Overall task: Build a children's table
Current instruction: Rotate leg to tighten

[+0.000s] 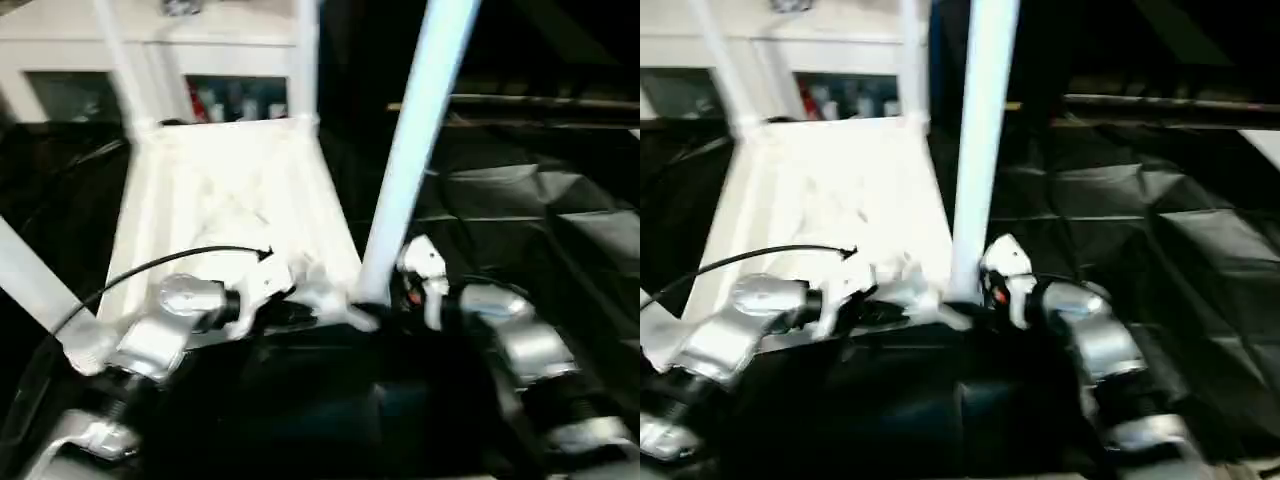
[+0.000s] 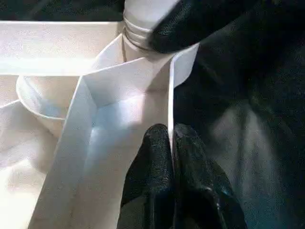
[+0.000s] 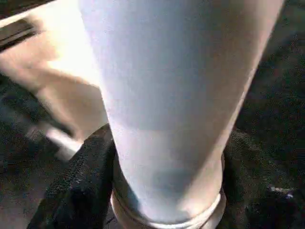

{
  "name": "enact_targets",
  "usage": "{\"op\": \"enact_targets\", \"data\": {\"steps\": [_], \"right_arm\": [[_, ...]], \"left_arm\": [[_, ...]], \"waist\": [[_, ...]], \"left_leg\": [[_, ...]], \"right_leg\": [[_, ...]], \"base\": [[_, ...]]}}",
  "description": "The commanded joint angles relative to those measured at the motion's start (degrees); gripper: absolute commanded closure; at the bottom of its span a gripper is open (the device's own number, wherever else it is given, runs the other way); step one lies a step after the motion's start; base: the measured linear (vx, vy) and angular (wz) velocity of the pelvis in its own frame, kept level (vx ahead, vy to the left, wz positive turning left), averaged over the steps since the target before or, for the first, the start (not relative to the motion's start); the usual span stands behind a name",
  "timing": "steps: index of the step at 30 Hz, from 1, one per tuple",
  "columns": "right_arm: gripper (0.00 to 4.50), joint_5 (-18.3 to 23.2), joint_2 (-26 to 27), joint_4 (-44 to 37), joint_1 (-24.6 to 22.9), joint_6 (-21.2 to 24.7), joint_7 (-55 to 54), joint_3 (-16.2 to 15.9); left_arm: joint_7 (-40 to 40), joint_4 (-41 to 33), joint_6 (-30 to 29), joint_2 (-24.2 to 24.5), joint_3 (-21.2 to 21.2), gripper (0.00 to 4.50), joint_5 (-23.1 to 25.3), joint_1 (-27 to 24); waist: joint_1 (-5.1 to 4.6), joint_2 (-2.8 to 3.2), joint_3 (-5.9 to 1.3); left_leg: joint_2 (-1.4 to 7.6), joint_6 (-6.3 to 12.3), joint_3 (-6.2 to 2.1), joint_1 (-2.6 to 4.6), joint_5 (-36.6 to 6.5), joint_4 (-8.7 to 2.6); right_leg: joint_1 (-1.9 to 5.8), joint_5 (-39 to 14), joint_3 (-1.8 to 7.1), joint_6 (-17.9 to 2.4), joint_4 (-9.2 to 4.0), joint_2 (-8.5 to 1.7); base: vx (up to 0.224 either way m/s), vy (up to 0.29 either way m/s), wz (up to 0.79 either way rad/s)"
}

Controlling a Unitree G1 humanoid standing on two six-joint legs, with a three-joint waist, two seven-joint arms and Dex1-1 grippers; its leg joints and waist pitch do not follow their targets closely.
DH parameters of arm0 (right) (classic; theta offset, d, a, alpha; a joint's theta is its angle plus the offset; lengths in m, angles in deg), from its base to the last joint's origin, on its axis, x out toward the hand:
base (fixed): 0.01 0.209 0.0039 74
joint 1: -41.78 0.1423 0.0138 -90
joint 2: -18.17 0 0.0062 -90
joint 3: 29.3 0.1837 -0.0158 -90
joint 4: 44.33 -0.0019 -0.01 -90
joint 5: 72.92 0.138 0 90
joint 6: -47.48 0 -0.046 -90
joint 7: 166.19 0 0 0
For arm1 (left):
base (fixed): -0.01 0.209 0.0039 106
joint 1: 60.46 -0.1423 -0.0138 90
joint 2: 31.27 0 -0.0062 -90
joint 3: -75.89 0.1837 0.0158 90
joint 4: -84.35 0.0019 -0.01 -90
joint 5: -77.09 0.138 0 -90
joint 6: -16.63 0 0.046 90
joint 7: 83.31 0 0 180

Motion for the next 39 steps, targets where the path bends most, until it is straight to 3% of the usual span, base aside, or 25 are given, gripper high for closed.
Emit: {"op": "enact_targets", "data": {"steps": [1,3,4,6,8,9,11,13,14,18,21,23,27,29,31,37,39], "right_arm": [[1.78,-0.73,3.15,6.37,1.69,3.00,-11.82,2.24],[1.78,-0.47,4.70,8.11,2.99,3.53,-16.30,3.54],[1.78,-0.23,5.94,9.52,4.15,3.87,-19.39,4.35],[1.78,-2.76,8.42,13.72,7.57,3.84,-28.19,4.20],[1.78,-4.59,8.93,15.21,8.72,3.20,-29.62,3.27],[1.78,-5.44,9.20,16.15,9.40,1.95,-29.51,2.90],[1.78,-5.74,9.42,16.65,9.89,1.01,-28.71,2.71],[1.22,-5.16,9.71,16.83,10.16,-0.37,-27.54,3.28],[1.22,-5.07,9.69,16.72,10.13,-0.67,-27.21,3.32],[0.90,-6.22,7.79,16.40,10.24,-4.96,-24.71,2.47],[0.61,-4.31,4.58,11.30,8.16,-4.73,-13.31,1.30],[0.61,-4.27,3.99,10.54,7.81,-4.79,-11.80,0.90],[0.61,-1.97,-1.93,1.27,2.83,-3.93,2.47,-2.36],[0.61,-1.05,-5.24,-2.76,0.51,-3.99,8.05,-3.54],[0.61,-0.23,-7.80,-5.53,-0.98,-3.47,12.56,-3.87],[0.61,0.64,-8.82,-7.60,-1.45,-2.29,15.42,-3.59],[0.61,1.28,-8.43,-8.00,-1.31,-1.60,16.22,-3.77]], "left_arm": [[-6.29,2.14,-1.23,-4.93,0.25,4.50,0.05,1.50],[-10.71,3.85,-2.00,-7.24,-0.56,4.50,0.63,2.69],[-14.60,5.42,-2.93,-9.32,-1.38,4.50,0.96,3.79],[-23.41,9.22,-4.40,-13.94,-2.58,4.50,2.40,6.55],[-23.88,9.79,-4.33,-14.75,-1.97,4.50,3.19,7.01],[-23.70,10.06,-4.31,-15.05,-1.54,4.50,3.65,7.24],[-22.77,10.10,-3.74,-14.88,-0.73,4.50,4.27,7.37],[-22.23,10.09,-3.20,-14.39,-0.42,4.50,4.81,7.21],[-22.01,10.02,-3.04,-14.20,-0.34,4.50,4.87,7.12],[-17.13,8.21,-0.24,-11.11,0.47,4.50,4.41,5.56],[-11.32,5.73,2.31,-7.22,0.68,4.50,3.15,3.42],[-10.50,5.59,3.03,-6.63,0.75,4.50,3.07,3.20],[-3.62,3.57,6.60,-2.15,0.74,4.50,1.33,1.01],[1.22,1.72,7.66,0.39,0.70,4.50,-0.39,-0.31],[6.47,-0.81,7.63,2.99,0.80,4.50,-2.33,-1.68],[11.21,-3.84,6.48,4.75,0.23,4.50,-4.87,-3.02],[12.45,-4.66,6.13,5.08,0.27,4.50,-5.77,-3.52]], "waist": [[-0.14,-0.09,-2.77],[-0.43,-0.23,-2.78],[-0.43,-0.23,-2.78],[-0.50,-0.04,-2.78],[-0.41,-0.24,-2.92],[-0.14,-0.26,-3.11],[0.03,-0.28,-3.26],[0.14,-0.29,-3.32],[0.14,-0.29,-3.32],[0.08,-0.14,-3.35],[0.20,-0.23,-3.36],[0.23,-0.17,-3.37],[0.60,-0.23,-3.46],[0.60,-0.40,-3.52],[0.77,-0.21,-3.48],[0.60,-0.07,-3.50],[0.57,-0.27,-3.45]], "left_leg": [[1.13,-1.10,-0.82,0.94,-19.07,-4.14],[0.96,-1.68,-1.14,1.11,-20.29,-4.14],[0.96,-1.68,-1.14,1.11,-20.29,-4.14],[0.78,-1.70,-0.96,1.65,-21.20,-3.93],[0.64,-1.50,-1.07,1.36,-20.98,-3.91],[0.73,-0.45,-1.02,0.85,-19.59,-4.01],[0.78,0.25,-0.88,0.73,-18.13,-3.99],[0.77,0.76,-0.72,0.50,-16.87,-3.93],[0.77,0.76,-0.72,0.50,-16.87,-3.93],[0.88,0.90,-0.77,0.33,-16.70,-4.03],[1.00,1.88,-0.71,0.23,-16.66,-4.00],[1.11,2.09,-0.60,0.30,-15.93,-3.99],[1.48,3.14,-0.47,0.29,-13.70,-3.86],[1.37,3.34,-0.52,0.01,-12.93,-3.89],[1.48,3.39,-0.49,0.03,-12.59,-3.83],[1.63,2.99,-0.38,0.19,-12.51,-3.80],[1.55,2.76,-0.41,0.02,-12.68,-3.86]], "right_leg": [[1.86,-25.73,2.13,-8.66,-5.26,-3.65],[1.91,-31.08,1.74,-6.30,-5.90,-3.83],[1.91,-31.08,1.74,-6.30,-5.90,-3.83],[1.13,-31.28,1.63,-5.74,-6.35,-3.43],[1.51,-30.76,1.51,-5.58,-6.24,-3.47],[1.69,-28.58,1.68,-5.33,-6.10,-3.65],[1.73,-25.25,1.84,-6.10,-5.72,-3.57],[1.91,-22.31,1.92,-7.16,-5.33,-3.48],[1.91,-22.31,1.92,-7.16,-5.33,-3.48],[2.07,-21.32,1.84,-8.02,-5.15,-3.56],[2.26,-20.89,1.93,-7.89,-5.15,-3.60],[2.10,-19.80,2.01,-8.49,-4.99,-3.51],[2.18,-14.23,2.15,-9.98,-4.31,-3.37],[2.53,-14.31,2.05,-10.14,-4.16,-3.42],[2.41,-13.95,2.07,-10.78,-3.97,-3.44],[2.24,-12.27,2.14,-12.29,-3.67,-3.34],[2.40,-12.45,2.12,-12.25,-3.61,-3.35]], "base": [[0.000,0.000,0.00],[0.000,0.000,0.00],[0.000,0.000,0.00],[0.000,0.000,0.00],[0.000,0.000,0.00],[0.000,0.000,0.00],[0.000,0.000,0.00],[0.000,0.000,0.00],[0.000,0.000,0.00],[0.000,0.000,0.00],[0.000,0.000,0.00],[0.000,0.000,0.00],[0.000,0.000,0.00],[0.000,0.000,0.00],[0.000,0.000,0.00],[0.000,0.000,0.00],[0.000,0.000,0.00]]}}
